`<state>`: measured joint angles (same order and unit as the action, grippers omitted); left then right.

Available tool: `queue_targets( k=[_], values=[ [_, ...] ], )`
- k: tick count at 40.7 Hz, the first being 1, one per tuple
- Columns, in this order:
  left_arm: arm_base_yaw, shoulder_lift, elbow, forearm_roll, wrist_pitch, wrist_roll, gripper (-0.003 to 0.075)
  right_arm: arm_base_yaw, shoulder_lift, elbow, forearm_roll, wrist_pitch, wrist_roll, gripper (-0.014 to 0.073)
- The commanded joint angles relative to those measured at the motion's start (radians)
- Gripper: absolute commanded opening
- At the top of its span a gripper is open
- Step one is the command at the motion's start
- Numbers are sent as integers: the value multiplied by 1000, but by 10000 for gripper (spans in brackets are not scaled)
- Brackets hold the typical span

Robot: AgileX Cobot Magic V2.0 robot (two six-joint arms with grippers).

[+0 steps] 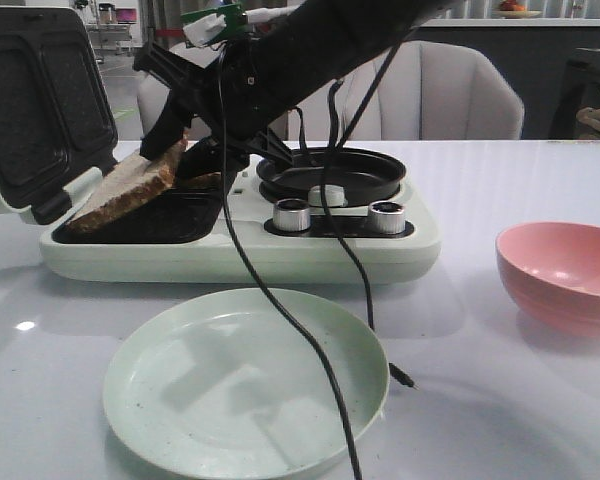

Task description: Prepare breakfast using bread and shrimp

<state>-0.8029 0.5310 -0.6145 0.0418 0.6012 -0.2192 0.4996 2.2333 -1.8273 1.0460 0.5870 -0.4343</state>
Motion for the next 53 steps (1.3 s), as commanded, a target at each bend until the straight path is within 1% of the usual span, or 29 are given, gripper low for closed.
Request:
queue_targets(
  k=[1,8,14,20,23,29,33,38,46,53],
  values=[
    [3,9,-28,-1,-78,-9,456,-3,-72,-36,-6,27,-11,447],
    [3,9,-28,-1,-78,-9,456,-32,-97,-36,-45,73,-11,456],
    [3,9,-28,-1,-78,-9,456,-65,-153,-36,-111,90,-6,454],
    [3,9,-28,-1,-78,-9,456,-86,-237,-36,-231,121,30,454],
    [3,9,-28,-1,-76,-9,456,-89,-296,-36,-324,160,50,454],
    [3,9,-28,2,-70,-9,456,-80,-437,-18,-455,246,52,454],
    [3,9,-28,2,-70,-9,456,-68,-557,53,-534,253,52,454],
    [3,9,-28,2,-70,-9,456,-68,-715,186,-584,252,52,454],
    [3,9,-28,2,-70,-9,456,-68,-976,451,-661,246,58,454],
    [3,9,-28,2,-70,-9,456,-69,-1186,681,-735,212,121,454]
  ],
)
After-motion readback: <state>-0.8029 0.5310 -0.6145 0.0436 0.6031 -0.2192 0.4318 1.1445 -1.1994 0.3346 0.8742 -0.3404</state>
